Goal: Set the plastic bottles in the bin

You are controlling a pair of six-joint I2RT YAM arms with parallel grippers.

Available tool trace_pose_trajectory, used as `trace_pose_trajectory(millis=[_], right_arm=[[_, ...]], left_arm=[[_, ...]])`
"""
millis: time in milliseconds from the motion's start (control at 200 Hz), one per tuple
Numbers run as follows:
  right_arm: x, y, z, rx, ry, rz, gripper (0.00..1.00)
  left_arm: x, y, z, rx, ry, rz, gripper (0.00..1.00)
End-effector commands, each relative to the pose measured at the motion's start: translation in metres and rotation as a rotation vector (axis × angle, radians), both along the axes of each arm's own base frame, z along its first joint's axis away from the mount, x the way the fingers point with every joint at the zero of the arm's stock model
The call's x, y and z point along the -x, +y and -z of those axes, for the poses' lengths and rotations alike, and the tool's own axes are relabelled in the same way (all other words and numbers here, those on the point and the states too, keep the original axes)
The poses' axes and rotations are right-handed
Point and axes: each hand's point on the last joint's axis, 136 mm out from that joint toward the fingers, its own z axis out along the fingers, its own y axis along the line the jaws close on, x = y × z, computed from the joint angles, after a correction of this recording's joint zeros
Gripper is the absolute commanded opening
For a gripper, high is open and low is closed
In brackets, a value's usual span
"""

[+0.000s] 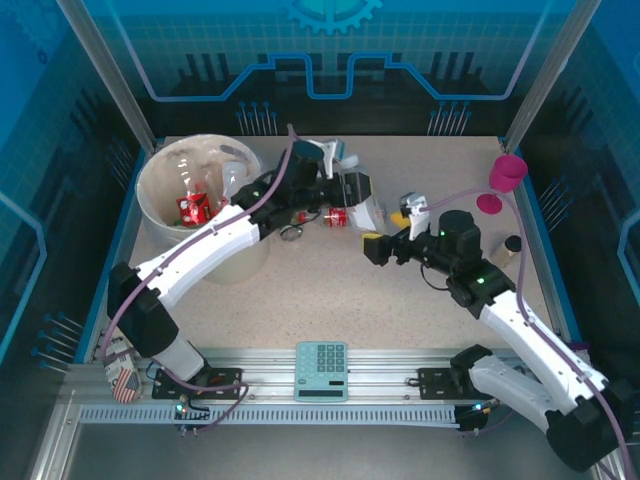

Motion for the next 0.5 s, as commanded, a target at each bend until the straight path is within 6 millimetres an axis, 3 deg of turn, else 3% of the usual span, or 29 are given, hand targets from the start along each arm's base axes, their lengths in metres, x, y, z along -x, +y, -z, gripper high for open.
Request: trace_pose_trajectory(millis=[0, 145, 280, 380, 495], right_arm=[[0.004, -0.018, -0.019, 0.019, -0.034, 0.036, 1.00], [0.000, -0.026, -0.005, 0.040, 0.010, 0.072, 1.00], [-0.003, -0.026, 0.012, 0.045, 0.050, 0.082, 1.00], [-0.004, -0.027, 0.018, 0.064, 0.062, 0.083, 1.00], [-0.005, -0.028, 0.021, 0.085, 0.062, 0.085, 1.00]], left_arm=[[-0.010, 0.041, -0.057, -0.027, -0.140, -0.042, 0.60], [-0.012, 0.106, -0.116, -0.021, -0.230, -0.135, 0.54], [-0.001, 0.188, -0.160, -0.071, -0.298, -0.288, 0.51], [0.016, 0.249, -0.179, -0.102, -0.333, -0.424, 0.44], [0.031, 0.304, -0.180, -0.162, -0.323, -0.568, 0.41]])
